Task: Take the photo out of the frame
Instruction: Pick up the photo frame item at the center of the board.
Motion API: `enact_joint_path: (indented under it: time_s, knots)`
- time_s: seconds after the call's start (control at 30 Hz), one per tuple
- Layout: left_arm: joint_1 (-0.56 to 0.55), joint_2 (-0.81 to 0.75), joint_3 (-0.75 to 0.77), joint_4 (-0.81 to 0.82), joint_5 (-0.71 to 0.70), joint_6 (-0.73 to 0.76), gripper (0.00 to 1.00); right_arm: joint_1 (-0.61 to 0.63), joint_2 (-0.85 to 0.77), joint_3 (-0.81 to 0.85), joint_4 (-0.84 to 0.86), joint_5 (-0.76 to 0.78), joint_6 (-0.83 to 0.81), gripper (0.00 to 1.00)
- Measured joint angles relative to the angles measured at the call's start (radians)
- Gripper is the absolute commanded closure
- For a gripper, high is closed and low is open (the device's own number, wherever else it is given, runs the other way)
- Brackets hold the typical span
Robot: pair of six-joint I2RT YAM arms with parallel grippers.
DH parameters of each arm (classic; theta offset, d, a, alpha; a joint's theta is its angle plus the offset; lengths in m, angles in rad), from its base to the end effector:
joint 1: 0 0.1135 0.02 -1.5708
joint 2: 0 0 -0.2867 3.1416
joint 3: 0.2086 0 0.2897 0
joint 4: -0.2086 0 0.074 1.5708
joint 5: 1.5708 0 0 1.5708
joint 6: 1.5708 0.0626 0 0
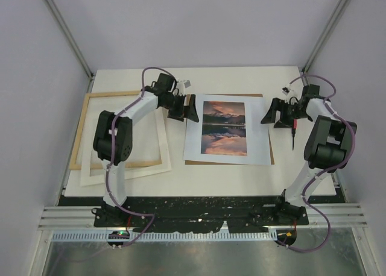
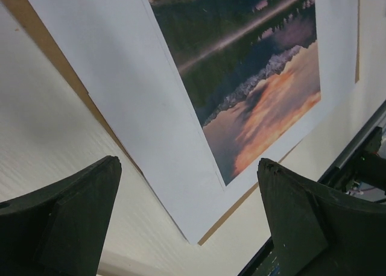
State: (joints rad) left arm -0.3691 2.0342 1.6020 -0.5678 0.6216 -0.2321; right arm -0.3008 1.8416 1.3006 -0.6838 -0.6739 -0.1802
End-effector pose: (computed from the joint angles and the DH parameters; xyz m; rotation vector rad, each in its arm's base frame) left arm 0.4514 -0.2137 0.2006 0.4219 2.5741 -1.0224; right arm 0.4053 -0.0848 0.1796 -0.0021 2.5553 0.7616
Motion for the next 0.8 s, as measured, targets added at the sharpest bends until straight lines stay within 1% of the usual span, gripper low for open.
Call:
enact_joint_path:
  time_s: [0.23,0.37,0.57,0.8]
  knots:
    - [-0.037,0.046,0.034,0.002,-0.18,-0.054,0.0,0.009,0.053,-0.005,0.011,-0.005,0.026,0.15]
    - [-0.043,0.058,0.034,0.002,-0.251,-0.058,0.0,0.009,0.085,-0.005,0.026,0.013,0.034,0.16]
    - [-0.053,0.11,0.038,0.002,-0.274,-0.085,0.0,0.009,0.103,-0.005,0.032,0.018,0.044,0.16]
    - [-0.079,0.135,0.072,0.008,-0.281,-0.124,0.0,0.009,0.109,-0.001,0.031,0.018,0.046,0.15]
